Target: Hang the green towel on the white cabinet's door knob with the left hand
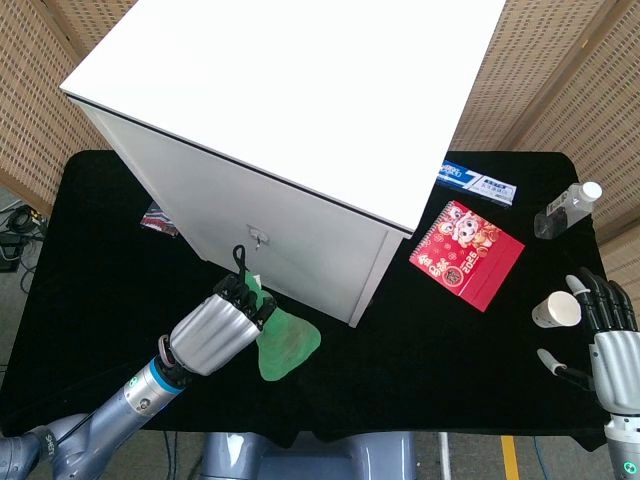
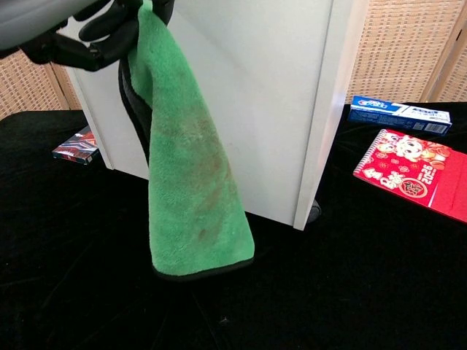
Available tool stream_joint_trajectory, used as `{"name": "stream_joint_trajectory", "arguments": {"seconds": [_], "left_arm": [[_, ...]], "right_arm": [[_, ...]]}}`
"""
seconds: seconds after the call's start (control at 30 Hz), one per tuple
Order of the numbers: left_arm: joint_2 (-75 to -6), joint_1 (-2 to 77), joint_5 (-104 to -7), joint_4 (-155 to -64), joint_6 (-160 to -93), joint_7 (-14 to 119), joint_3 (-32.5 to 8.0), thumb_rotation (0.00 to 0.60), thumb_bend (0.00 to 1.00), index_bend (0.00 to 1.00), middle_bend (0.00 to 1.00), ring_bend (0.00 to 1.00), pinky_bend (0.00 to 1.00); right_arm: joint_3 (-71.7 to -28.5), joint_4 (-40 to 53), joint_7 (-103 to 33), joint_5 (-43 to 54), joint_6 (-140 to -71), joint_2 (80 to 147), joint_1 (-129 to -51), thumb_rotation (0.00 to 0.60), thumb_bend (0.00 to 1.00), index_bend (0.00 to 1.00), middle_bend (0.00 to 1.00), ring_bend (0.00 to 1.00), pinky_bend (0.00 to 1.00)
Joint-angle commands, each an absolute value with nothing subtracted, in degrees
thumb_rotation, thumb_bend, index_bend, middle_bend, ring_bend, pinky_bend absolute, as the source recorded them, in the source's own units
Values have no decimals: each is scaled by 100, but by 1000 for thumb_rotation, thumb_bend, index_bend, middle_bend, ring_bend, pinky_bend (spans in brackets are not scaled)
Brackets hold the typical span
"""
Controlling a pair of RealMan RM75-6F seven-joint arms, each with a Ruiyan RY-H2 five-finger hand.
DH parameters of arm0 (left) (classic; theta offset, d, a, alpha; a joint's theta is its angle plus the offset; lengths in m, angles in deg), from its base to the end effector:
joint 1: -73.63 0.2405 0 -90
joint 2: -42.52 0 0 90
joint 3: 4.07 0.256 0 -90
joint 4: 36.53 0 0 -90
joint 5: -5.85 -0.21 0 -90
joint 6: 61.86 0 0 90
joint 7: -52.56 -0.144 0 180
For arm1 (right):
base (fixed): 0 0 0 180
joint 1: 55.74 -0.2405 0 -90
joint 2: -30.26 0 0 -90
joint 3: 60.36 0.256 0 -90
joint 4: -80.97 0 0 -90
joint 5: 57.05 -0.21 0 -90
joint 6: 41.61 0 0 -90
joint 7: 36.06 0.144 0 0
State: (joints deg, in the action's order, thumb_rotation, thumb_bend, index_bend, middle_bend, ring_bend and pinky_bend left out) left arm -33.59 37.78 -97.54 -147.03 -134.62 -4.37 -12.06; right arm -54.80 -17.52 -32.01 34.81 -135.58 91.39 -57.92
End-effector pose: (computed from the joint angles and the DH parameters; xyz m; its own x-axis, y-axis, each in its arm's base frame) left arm -0.0522 0.2399 0.0748 0.5501 -0.5773 0.6035 0.2810 -0.5525 -0.7847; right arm -0.2759 -0.1726 0.1880 0.2666 0.1710 0.9485 -0.9538 -0.0944 0.2851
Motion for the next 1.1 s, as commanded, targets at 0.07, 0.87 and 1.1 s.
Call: {"name": "stream_joint_trajectory", "arguments": {"seconds": [0.07,0.87,1.1], "left_arm": [[-3294,3702,-9646,-14881,-13320,-546,-1373,600,613,909,820,714,653],[-3522,3537,-9141,-14782,-12867,-814,-1546,600,611,909,820,715,653],[-3578,3524,-9155,-14815,-12873,-870,-1535,600,612,909,820,715,653]], "right_arm": [[-5481,-1754,-3197,3484,-13555,9138,-5793,600,86,6,0,0,0],[-5497,-1741,-3050,3473,-13501,9104,-5806,600,87,6,0,0,0],[-5495,-1742,-3031,3471,-13504,9097,-5805,600,86,6,0,0,0]]}}
